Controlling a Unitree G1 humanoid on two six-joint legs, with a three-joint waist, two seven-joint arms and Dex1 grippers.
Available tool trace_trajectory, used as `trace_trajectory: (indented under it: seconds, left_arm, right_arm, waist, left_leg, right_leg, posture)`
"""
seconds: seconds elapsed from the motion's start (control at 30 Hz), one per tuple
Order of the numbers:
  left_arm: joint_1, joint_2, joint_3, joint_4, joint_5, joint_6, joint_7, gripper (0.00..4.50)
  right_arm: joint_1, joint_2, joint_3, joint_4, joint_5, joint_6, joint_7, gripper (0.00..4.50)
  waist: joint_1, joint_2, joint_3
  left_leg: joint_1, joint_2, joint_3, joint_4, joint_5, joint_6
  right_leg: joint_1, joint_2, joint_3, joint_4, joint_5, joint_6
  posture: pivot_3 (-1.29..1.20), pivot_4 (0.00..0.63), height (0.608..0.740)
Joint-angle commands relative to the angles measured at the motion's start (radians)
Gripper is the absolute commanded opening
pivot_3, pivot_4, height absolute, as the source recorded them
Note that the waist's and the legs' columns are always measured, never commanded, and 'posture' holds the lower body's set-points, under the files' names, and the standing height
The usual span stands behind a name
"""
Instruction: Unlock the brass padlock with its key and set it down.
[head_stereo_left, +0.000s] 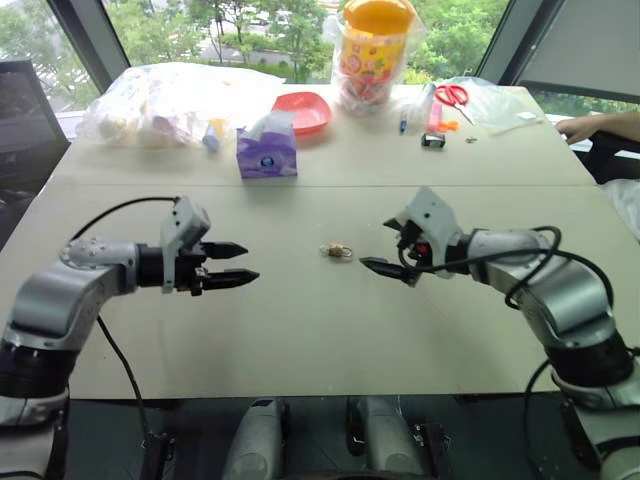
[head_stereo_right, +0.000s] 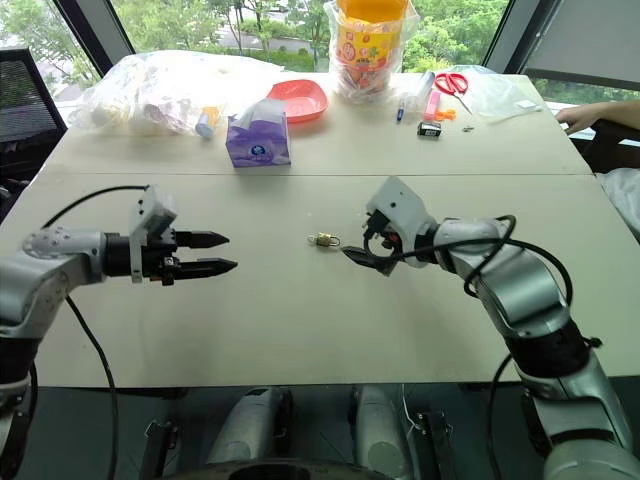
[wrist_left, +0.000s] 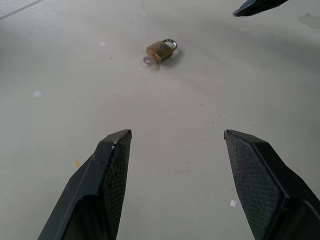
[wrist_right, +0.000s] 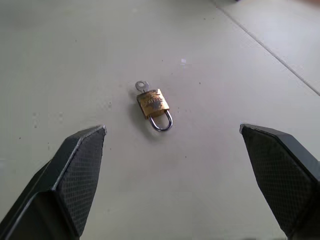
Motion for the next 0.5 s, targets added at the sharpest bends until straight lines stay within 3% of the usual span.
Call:
trace_trajectory:
  seconds: [0.03, 0.23, 0.5]
  left_arm:
    - [-0.047, 0.018, -0.009, 0.014, 0.020, -0.030, -0.044, 3.08]
    - [-0.012, -0.010, 0.012, -0.016, 0.022, -0.027, -0.004, 3.08]
    - [0.059, -0.042, 0.037, -0.080, 0.008, -0.013, 0.063, 3.08]
  right_arm:
    - [-0.082, 0.036, 0.109, 0.114, -0.068, -0.065, 0.049, 4.49]
    - [-0.170, 0.099, 0.223, 0.364, -0.196, -0.234, 0.112, 4.49]
    - [-0.212, 0.163, 0.228, 0.525, -0.252, -0.292, 0.194, 4.49]
  waist:
    - [-0.001, 0.000, 0.000]
    - [-0.002, 0.000, 0.000]
    - [-0.016, 0.000, 0.000]
  left_leg:
    - [0.000, 0.000, 0.000, 0.000, 0.000, 0.000]
    - [-0.005, -0.002, 0.001, 0.001, -0.001, 0.002]
    - [-0.005, -0.002, 0.000, 0.002, -0.001, 0.002]
  right_leg:
    - [0.000, 0.000, 0.000, 0.000, 0.000, 0.000]
    - [-0.002, -0.001, 0.001, -0.001, 0.000, 0.001]
    - [-0.003, -0.001, 0.001, 0.002, 0.002, 0.004]
  posture:
    - [0.00, 0.150, 0.740]
    - [0.00, 0.150, 0.740]
    - [0.00, 0.150, 0.740]
